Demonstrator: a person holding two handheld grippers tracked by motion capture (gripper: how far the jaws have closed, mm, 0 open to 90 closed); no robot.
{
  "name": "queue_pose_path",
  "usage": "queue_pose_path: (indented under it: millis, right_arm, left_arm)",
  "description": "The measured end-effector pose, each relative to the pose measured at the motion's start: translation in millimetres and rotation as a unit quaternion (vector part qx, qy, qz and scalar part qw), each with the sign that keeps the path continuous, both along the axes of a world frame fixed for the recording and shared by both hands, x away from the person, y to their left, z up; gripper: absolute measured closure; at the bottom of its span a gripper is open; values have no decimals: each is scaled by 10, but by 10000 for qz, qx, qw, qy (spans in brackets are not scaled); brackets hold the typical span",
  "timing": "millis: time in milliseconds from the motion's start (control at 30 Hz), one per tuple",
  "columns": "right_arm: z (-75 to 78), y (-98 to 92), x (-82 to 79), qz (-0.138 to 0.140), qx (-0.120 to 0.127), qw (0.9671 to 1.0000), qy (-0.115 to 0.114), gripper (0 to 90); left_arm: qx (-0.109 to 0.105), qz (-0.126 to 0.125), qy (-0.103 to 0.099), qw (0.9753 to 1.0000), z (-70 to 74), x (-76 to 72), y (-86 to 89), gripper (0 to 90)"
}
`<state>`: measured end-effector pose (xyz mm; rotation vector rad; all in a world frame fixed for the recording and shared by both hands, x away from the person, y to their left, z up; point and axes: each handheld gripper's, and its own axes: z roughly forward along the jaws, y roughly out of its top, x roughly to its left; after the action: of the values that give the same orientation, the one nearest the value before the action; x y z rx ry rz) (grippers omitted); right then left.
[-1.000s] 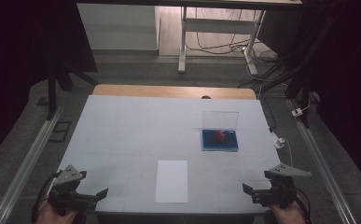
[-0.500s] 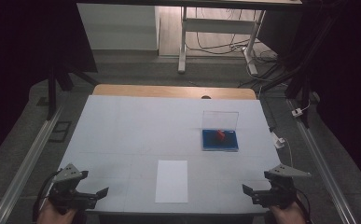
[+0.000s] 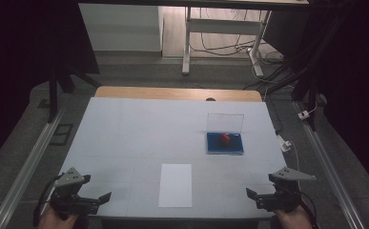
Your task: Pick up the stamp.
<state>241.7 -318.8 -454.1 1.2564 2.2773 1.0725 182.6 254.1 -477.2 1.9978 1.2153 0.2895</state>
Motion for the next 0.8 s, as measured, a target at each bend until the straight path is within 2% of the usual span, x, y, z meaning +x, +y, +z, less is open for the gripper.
queue_pose_path:
  millis: [300, 533, 633, 800]
  right_arm:
    - [25, 92, 45, 271, -113, 9995, -133, 0]
    - [63, 135, 98, 317, -146, 9992, -209, 0]
    - [70, 151, 120, 357, -122, 9990, -224, 0]
    - [98, 203, 201, 496, 56, 9987, -121, 0]
  left_arm:
    - [-70, 27, 13, 10000, 0, -3, 21, 6]
    - [-63, 9, 14, 10000, 0, -5, 17, 1]
    - [-56, 8, 27, 10000, -3, -2, 18, 1]
    - [-62, 5, 59, 10000, -7, 5, 11, 1]
